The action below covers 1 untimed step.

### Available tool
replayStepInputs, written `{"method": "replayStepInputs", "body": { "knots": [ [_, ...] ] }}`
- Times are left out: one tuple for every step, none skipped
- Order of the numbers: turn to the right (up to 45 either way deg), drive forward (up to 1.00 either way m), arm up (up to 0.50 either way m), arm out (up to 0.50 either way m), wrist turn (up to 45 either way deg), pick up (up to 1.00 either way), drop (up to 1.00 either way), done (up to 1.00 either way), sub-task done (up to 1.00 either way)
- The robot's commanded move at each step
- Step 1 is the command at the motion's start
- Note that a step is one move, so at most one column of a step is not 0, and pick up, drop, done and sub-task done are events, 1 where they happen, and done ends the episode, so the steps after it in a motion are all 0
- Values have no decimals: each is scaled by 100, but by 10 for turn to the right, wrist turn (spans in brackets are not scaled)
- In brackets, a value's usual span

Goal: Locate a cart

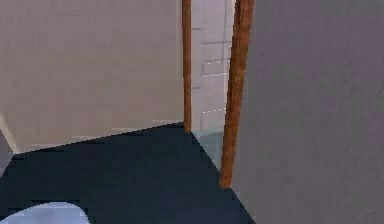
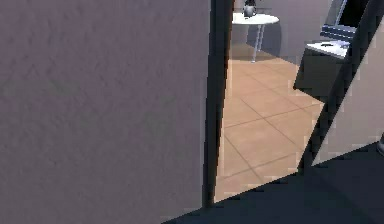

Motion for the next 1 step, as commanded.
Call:
{"method": "replayStepInputs", "body": {
  "knots": [
    [-30,0,0,0,0,0,0,0,0]
  ]
}}
